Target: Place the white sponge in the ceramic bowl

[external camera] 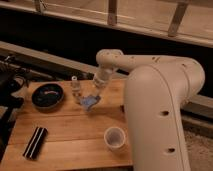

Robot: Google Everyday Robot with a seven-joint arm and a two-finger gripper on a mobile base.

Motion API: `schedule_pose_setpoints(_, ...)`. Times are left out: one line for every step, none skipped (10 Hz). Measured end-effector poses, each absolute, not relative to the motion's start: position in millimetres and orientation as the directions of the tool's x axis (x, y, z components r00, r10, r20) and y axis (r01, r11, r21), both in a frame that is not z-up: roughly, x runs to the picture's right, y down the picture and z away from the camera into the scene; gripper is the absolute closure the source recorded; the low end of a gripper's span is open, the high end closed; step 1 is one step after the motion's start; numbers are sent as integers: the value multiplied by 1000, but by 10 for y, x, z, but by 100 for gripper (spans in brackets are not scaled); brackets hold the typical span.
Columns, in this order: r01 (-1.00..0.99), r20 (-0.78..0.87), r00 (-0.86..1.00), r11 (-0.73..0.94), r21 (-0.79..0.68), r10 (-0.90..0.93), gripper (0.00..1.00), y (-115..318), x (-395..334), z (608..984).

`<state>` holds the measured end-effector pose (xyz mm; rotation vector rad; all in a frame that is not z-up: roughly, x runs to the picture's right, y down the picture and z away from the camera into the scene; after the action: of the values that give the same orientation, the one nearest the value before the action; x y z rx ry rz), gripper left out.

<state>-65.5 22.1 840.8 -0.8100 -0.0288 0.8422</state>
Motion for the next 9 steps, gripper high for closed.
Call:
schedule_pose_setpoints(-638,-249,685,399,-659,685,99,143,-741,8394)
schedule_pose_setpoints(-622,-215,686,406,-669,695,99,66,-816,8363)
schedule_pose_setpoints(-599,-176,694,424,-680,698,99,-30,-926,8306)
schedule_pose_setpoints(-573,-144,706,441,-691,693,99,-80,-1061,8253)
schedule_pose_setpoints(-566,-138,713,448,-692,688,99,-81,-1105,8237)
schedule_pose_setpoints(-567,-141,715,451,-689,684,99,-84,-1113,8224)
schedule_pose_setpoints(-570,-147,719,456,-683,679,99,-77,-1117,8195)
schedule_pose_setpoints(-570,-148,724,464,-678,674,99,-83,-1144,8147)
schedule_pose_setpoints(-569,-148,730,473,-672,668,99,-85,-1173,8097)
